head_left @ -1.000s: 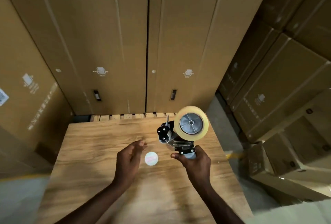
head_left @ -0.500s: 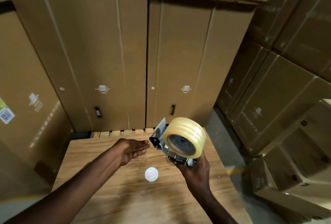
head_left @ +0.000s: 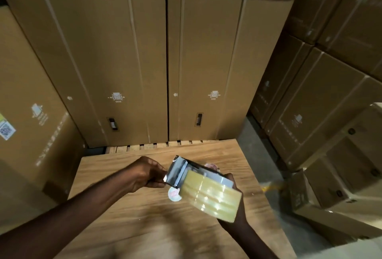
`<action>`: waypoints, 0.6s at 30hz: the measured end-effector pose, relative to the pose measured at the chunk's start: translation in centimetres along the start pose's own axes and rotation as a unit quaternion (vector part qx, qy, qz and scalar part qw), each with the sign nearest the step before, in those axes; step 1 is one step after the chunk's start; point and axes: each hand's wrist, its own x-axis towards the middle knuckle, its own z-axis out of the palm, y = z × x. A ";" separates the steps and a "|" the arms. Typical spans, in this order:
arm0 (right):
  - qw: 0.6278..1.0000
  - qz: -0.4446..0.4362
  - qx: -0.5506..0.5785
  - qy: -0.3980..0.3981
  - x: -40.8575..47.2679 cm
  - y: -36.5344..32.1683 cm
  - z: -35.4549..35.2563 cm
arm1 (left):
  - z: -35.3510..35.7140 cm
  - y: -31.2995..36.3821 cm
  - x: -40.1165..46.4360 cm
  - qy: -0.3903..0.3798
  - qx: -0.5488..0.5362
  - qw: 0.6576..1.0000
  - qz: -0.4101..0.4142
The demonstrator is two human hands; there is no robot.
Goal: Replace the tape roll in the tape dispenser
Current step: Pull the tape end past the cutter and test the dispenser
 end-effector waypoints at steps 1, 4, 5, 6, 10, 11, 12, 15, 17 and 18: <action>0.999 -0.025 -0.005 0.030 0.0 0.0 0.0 | 0.1 -0.2 0.0 0.011 0.013 1.000 0.018; 0.993 -0.056 -0.080 0.060 0.2 -0.7 -0.5 | 0.5 -1.2 0.1 0.031 0.031 0.996 0.072; 0.991 -0.056 -0.101 0.073 0.5 -0.6 -0.5 | 0.7 -1.4 0.0 0.032 0.024 0.995 0.087; 0.989 -0.053 -0.112 0.084 0.8 -0.5 -0.6 | 0.8 -1.7 -0.1 0.036 0.013 0.994 0.099; 0.988 -0.019 -0.125 0.084 1.7 -0.5 -0.6 | 0.8 -2.2 0.2 0.060 -0.007 0.992 0.113; 0.989 -0.012 -0.127 0.081 1.9 -0.5 -0.6 | 0.9 -2.4 0.3 0.062 -0.007 0.992 0.111; 0.988 -0.006 -0.130 0.078 2.0 -0.4 -0.5 | 0.9 -2.7 0.4 0.063 -0.007 0.992 0.112; 0.989 0.020 -0.129 0.065 2.2 0.1 -0.4 | 1.1 -3.4 0.9 0.075 0.007 0.988 0.135; 0.989 0.027 -0.133 0.058 2.3 0.4 -0.3 | 1.1 -3.7 1.2 0.094 0.020 0.982 0.160; 0.989 0.028 -0.134 0.056 2.4 0.5 -0.3 | 1.0 -3.9 1.4 0.105 0.023 0.979 0.172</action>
